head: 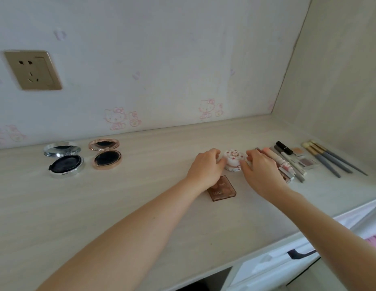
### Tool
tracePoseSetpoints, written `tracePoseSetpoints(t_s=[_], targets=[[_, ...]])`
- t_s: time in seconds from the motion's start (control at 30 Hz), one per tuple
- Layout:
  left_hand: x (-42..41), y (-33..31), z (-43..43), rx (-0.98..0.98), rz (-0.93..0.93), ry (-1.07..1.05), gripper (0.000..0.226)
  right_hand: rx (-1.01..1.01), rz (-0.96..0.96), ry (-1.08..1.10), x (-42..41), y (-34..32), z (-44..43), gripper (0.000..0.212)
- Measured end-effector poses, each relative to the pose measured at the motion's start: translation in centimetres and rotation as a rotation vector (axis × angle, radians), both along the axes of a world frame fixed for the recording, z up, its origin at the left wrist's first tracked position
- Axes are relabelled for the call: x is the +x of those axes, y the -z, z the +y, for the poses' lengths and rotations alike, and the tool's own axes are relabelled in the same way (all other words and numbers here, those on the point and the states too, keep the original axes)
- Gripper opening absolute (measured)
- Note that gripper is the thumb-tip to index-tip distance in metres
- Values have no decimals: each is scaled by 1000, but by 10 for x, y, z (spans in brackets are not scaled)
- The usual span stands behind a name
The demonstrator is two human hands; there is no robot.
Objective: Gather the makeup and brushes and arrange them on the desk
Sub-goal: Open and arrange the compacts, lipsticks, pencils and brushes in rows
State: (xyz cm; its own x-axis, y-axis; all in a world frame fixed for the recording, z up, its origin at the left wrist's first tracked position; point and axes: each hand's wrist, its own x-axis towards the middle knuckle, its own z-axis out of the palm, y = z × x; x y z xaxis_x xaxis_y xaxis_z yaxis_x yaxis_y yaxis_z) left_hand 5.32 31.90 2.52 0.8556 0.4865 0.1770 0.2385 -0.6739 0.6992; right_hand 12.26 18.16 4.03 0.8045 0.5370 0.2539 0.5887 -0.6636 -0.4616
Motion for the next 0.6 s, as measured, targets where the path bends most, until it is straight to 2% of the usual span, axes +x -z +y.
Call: tracePoseSetpoints(t_s=[0.13, 0.27, 0.4, 0.6], targets=[[12, 1, -4, -70, 28, 6, 47, 7, 93, 29, 5, -6, 10, 45], [18, 0, -7, -85, 21, 10, 34, 14, 147, 34, 8, -7, 14, 33], [17, -3, -7, -140, 24, 9, 33, 16, 154, 24, 5, -10, 13, 32], [11, -2, -9, -185, -52, 16, 39, 162, 273, 42, 3, -5, 4, 38]])
